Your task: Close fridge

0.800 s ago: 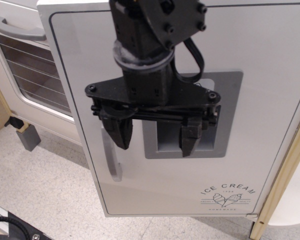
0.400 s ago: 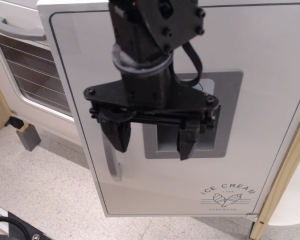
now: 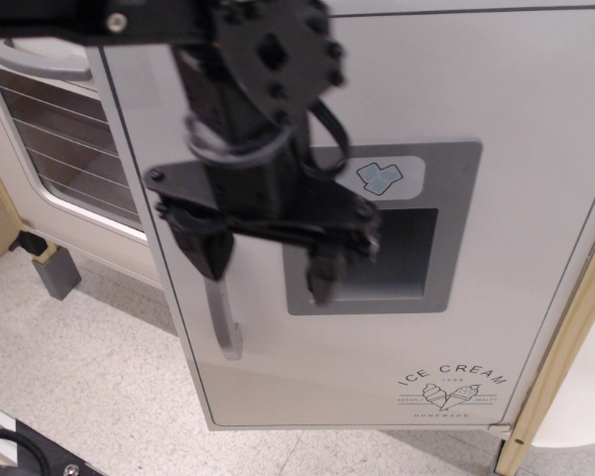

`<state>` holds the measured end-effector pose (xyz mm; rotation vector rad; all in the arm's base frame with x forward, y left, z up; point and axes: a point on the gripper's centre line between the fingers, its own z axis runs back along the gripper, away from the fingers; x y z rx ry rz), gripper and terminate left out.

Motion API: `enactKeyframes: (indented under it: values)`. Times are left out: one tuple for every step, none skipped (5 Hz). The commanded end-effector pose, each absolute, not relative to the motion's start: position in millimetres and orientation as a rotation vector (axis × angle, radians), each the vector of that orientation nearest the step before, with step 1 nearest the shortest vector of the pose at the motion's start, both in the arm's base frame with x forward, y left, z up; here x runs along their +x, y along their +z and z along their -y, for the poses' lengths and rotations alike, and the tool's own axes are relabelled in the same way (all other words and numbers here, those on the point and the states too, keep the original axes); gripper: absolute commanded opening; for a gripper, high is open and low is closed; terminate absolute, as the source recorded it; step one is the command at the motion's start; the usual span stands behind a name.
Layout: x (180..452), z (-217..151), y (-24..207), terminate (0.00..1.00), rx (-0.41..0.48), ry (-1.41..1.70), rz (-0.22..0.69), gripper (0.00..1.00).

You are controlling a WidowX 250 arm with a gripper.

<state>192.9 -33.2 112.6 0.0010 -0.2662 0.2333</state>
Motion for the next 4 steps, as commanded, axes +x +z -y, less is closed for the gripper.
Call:
enactKeyframes:
  values:
    - [219.8, 15.7, 112.5, 0.0, -0.031, 0.325, 0.301, 1.0]
    - [229.1, 13.2, 111.2, 0.0, -0.036, 0.389, 0.296, 1.0]
    - [237.4, 10.3, 110.9, 0.0, -0.026, 0.406, 0.3, 1.0]
    - [244.1, 6.8, 112.4, 0.0, -0.007, 0.407, 0.351, 1.0]
